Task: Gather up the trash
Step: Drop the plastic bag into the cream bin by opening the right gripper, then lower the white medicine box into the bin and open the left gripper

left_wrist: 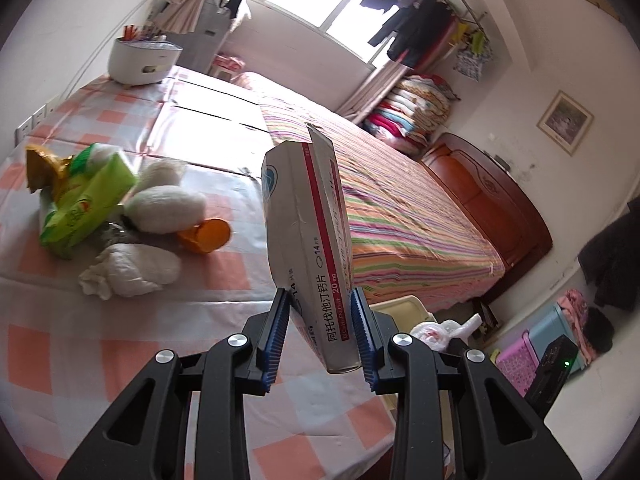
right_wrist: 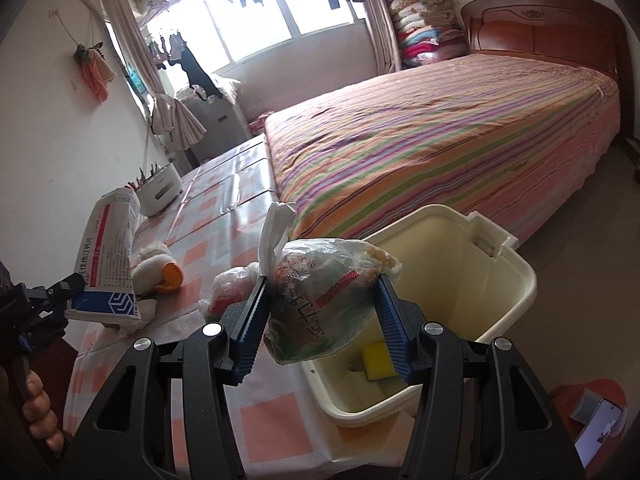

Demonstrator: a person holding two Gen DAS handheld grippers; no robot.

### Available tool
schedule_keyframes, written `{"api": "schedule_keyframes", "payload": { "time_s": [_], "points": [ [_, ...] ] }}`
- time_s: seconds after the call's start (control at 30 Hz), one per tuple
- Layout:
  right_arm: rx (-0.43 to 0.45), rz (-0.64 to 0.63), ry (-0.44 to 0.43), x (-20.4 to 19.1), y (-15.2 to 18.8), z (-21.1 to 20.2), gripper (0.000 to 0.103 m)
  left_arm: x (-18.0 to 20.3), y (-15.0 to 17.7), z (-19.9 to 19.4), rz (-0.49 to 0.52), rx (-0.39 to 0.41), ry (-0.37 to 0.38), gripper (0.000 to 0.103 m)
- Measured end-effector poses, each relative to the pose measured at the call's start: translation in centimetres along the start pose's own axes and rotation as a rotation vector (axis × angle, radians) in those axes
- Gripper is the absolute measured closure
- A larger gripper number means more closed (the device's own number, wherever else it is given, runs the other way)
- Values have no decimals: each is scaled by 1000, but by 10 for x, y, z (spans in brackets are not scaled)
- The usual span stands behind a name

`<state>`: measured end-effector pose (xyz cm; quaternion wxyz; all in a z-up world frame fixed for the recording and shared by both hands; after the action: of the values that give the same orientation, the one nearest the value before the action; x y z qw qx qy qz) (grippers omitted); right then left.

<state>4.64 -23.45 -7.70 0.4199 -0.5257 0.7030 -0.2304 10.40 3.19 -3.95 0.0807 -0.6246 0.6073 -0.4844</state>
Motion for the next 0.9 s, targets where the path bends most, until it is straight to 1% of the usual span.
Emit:
{"api": "schedule_keyframes", "payload": {
  "time_s": [0.17, 0.27, 0.3, 0.33, 0.6, 0.9],
  "points": [
    [-8, 42, 55, 25, 1, 9, 48, 28, 4, 10, 52, -26, 34, 72],
    [-7, 56, 81, 36, 2, 13, 42, 47, 5, 16, 83, -37, 50, 72],
    [-5, 64, 81, 39, 1, 12, 34, 52, 5, 18, 94, -41, 54, 72],
    [-6, 71, 77, 41, 1, 13, 32, 57, 6, 21, 103, -44, 58, 72],
    [61, 112, 74, 53, -15, -7, 30, 93, 15, 43, 164, -91, 102, 72],
    [99, 165, 97, 75, -17, -25, 28, 129, 34, 73, 233, -164, 149, 72]
  ]
}}
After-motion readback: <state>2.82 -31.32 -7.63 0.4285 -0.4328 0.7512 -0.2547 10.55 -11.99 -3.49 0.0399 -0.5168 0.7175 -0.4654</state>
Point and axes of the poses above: each gripper's, at about its wrist camera, not at the fingertips, and z roughly the way its jaws point, x to its right, y to its underside, the point moved 10 cm from there along z, roughly the way its jaws point, and after that the axes turned 2 degrees about z, right-handed, at the moved point
